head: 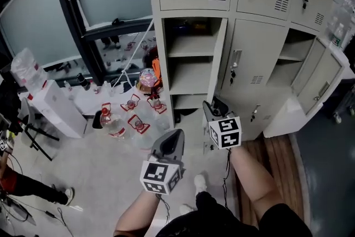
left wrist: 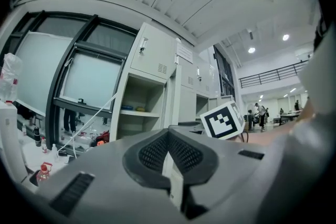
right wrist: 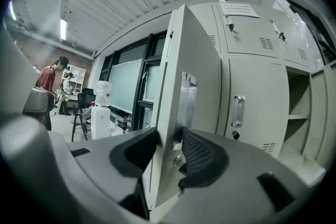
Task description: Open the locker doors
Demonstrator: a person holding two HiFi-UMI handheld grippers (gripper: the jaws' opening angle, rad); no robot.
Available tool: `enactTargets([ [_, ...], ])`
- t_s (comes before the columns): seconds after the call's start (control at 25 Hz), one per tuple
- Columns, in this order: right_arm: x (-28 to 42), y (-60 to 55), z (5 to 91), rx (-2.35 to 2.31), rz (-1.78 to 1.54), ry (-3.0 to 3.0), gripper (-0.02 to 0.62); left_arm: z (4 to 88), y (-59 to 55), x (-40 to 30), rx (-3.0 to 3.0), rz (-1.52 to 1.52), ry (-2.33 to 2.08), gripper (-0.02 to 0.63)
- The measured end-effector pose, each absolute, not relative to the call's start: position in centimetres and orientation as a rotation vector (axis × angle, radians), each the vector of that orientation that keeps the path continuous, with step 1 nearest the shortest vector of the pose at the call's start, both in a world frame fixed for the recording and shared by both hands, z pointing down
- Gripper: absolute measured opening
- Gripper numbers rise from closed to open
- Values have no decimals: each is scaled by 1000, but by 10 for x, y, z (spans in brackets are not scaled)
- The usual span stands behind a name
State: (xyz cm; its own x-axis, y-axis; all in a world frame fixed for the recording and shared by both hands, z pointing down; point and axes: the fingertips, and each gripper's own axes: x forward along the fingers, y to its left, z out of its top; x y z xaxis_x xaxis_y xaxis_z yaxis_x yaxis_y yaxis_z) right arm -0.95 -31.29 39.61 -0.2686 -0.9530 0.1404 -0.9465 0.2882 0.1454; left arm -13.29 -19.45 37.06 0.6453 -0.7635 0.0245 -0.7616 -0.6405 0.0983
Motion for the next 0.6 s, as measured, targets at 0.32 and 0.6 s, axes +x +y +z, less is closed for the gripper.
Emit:
enactTargets([
  [0.32, 45, -292, 399, 1832, 21, -2337, 137, 377, -178, -97, 2793, -12, -1193, 1],
  [0.6, 72, -283, 401, 1891, 54, -2324, 120, 377, -171, -87, 2805, 11, -1175, 2],
])
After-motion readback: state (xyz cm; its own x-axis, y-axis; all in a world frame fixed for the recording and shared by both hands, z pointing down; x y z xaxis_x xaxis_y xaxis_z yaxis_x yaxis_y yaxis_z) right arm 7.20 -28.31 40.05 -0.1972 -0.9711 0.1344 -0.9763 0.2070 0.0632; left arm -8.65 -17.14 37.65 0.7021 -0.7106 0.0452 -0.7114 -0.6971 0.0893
